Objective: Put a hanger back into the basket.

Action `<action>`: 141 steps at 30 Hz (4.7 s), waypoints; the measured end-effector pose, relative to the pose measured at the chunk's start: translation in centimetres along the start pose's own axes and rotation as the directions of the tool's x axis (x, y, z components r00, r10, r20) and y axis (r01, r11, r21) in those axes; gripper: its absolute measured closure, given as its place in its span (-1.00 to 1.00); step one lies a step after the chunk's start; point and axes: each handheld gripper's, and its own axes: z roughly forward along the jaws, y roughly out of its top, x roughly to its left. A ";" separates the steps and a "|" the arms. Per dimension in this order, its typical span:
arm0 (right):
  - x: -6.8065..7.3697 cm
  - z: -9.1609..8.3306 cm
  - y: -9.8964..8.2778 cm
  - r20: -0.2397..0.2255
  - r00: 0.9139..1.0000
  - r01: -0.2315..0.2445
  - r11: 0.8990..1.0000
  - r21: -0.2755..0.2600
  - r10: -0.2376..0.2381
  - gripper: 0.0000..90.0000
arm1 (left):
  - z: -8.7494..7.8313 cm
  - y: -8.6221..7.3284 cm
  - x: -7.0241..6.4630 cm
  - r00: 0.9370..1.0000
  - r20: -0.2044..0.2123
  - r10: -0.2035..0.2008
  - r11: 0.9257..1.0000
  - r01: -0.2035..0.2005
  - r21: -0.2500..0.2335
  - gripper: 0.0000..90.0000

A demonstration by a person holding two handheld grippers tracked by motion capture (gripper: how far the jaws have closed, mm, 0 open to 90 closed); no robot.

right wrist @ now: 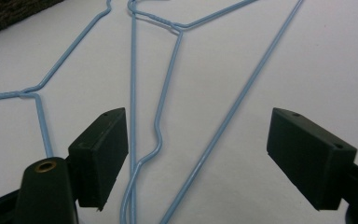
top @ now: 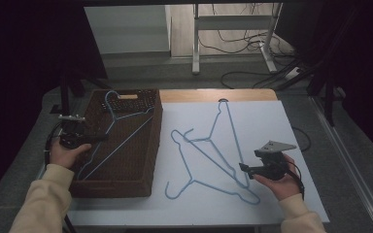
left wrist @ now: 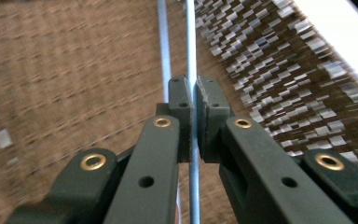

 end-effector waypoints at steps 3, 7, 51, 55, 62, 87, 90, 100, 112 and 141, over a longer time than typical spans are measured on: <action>0.0 0.1 0.0 -0.001 1.000 0.002 1.000 0.004 -0.002 -0.54 | 0.1 0.0 0.2 1.000 -0.020 -0.001 1.000 0.001 0.012 0.89; 0.0 0.1 0.0 0.001 1.000 0.002 1.000 0.006 -0.002 -0.55 | 0.4 0.0 0.1 0.999 -0.048 0.008 1.000 -0.007 0.029 0.89; 0.8 0.4 0.3 -0.040 0.999 0.030 0.999 0.021 -0.029 -0.57 | 1.1 -1.9 -15.8 0.954 0.069 0.291 0.952 -0.282 -0.119 -0.47; 0.9 0.3 0.4 -0.040 0.999 0.034 0.999 0.018 -0.034 -0.57 | 1.2 -2.0 -15.9 0.955 0.064 0.289 0.953 -0.280 -0.119 -0.48; 1.1 -0.1 0.3 -0.042 0.998 0.036 0.999 0.017 -0.036 -0.57 | 1.1 -1.8 -15.9 0.953 0.057 0.297 0.949 -0.288 -0.125 -0.48; 1.4 0.4 0.7 -0.040 0.999 0.005 0.997 0.075 -0.002 -0.61 | 1.5 -1.6 -15.6 0.953 0.062 0.296 0.952 -0.289 -0.102 -0.49; 1.8 0.9 1.1 -0.045 0.999 0.022 0.995 0.094 -0.018 -0.60 | 1.4 -1.7 -15.7 0.953 0.061 0.297 0.951 -0.290 -0.105 -0.49; 2.4 2.9 2.2 -0.022 0.999 0.034 0.989 0.146 -0.031 -0.47 | 1.5 -1.8 -16.0 0.951 0.065 0.304 0.950 -0.297 -0.097 -0.49; 2.4 4.8 3.7 0.009 1.000 0.022 0.984 0.176 -0.024 -0.27 | 1.6 -1.8 -16.1 0.948 0.069 0.312 0.948 -0.306 -0.085 -0.49; 0.7 5.4 1.8 -0.037 0.999 0.029 0.919 0.393 -0.016 0.99 | 1.3 -2.0 -16.4 0.942 0.073 0.328 0.943 -0.321 -0.092 -0.49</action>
